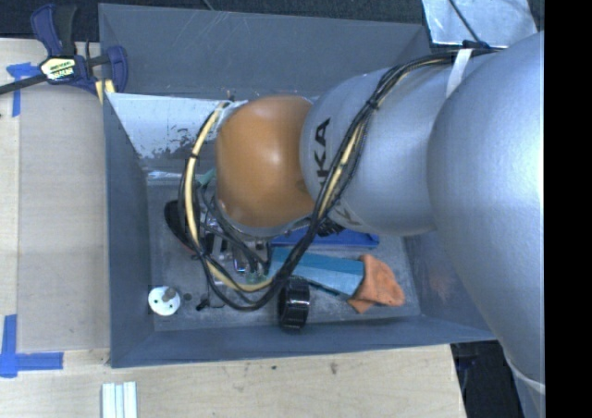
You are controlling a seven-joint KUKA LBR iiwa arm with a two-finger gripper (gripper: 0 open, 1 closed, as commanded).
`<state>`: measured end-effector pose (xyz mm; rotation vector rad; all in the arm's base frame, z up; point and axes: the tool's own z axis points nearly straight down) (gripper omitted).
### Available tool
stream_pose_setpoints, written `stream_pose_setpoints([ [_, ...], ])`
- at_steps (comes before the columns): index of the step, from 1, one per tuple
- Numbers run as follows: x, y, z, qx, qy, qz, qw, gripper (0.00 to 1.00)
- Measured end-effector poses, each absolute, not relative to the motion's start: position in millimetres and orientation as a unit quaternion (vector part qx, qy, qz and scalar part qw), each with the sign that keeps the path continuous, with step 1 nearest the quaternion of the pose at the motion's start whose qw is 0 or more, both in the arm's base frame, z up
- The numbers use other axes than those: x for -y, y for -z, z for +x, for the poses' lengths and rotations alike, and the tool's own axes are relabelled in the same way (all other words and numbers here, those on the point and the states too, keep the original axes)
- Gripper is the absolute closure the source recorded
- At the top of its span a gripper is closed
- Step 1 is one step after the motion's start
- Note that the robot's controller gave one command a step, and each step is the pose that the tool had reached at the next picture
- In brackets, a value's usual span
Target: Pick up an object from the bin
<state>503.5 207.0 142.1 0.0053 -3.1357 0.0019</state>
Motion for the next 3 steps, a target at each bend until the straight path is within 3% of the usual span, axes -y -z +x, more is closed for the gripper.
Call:
stream_pose_setpoints([
  [1,-206.2,-146.8,505.6,1.000,0.001,0.000,-0.001,0.00],
  [2,-171.4,-130.2,512.3,1.000,0.001,-0.002,-0.001,0.00],
  [3,-139.8,-117.3,546.8,0.999,0.000,-0.053,-0.002,0.00],
])
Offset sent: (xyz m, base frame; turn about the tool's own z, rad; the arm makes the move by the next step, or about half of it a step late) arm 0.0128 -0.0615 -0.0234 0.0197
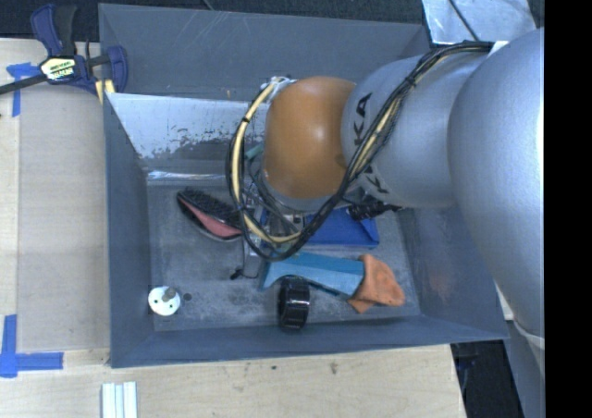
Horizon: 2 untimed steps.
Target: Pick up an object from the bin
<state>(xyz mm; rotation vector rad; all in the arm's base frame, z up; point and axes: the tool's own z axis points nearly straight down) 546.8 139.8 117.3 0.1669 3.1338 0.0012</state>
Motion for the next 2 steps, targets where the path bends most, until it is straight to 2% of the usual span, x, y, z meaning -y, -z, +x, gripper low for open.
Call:
stream_pose_setpoints([
  [1,-160.0,-93.2,544.6,-0.998,0.000,0.064,0.001,1.00],
  [2,-159.8,-93.2,544.7,-0.998,0.000,0.065,0.001,0.00],
])
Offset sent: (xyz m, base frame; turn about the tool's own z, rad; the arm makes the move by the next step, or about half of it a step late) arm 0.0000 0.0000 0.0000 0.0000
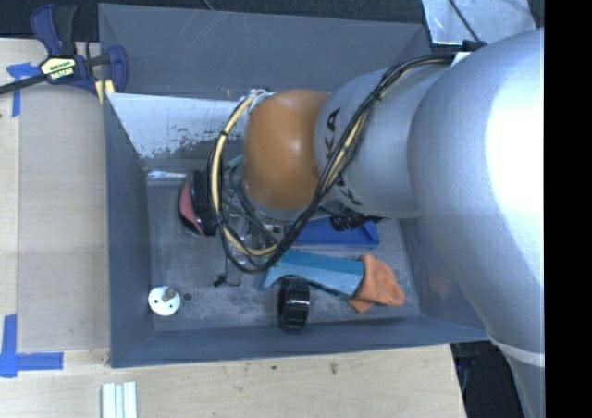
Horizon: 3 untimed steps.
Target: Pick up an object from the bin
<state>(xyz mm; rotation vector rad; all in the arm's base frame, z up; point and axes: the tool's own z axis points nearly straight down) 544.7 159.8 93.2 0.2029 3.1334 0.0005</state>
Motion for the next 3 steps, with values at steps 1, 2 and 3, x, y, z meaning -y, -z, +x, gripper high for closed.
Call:
stream_pose_setpoints([
  [1,-159.8,-93.2,544.7,-0.998,0.000,0.065,0.001,1.00],
  [2,-159.8,-93.2,544.7,-0.998,0.000,0.065,0.001,0.00],
  [3,-159.8,-93.2,544.7,-0.998,0.000,0.065,0.001,0.00],
])
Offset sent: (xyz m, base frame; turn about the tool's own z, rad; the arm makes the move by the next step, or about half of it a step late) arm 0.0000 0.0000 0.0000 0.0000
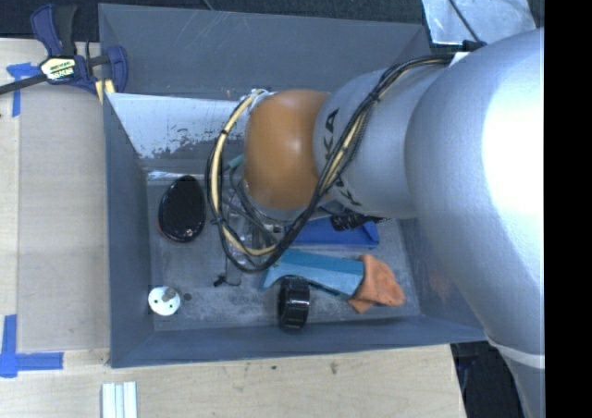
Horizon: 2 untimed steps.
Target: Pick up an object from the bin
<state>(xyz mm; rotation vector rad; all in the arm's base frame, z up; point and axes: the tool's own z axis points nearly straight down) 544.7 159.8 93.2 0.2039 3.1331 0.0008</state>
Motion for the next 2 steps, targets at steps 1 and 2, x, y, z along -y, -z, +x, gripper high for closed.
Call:
stream_pose_setpoints([
  [1,-128.0,-120.1,546.8,-0.999,0.000,0.033,0.000,0.00],
  [2,-108.1,-140.7,543.2,-1.000,0.000,0.024,0.002,0.00],
])
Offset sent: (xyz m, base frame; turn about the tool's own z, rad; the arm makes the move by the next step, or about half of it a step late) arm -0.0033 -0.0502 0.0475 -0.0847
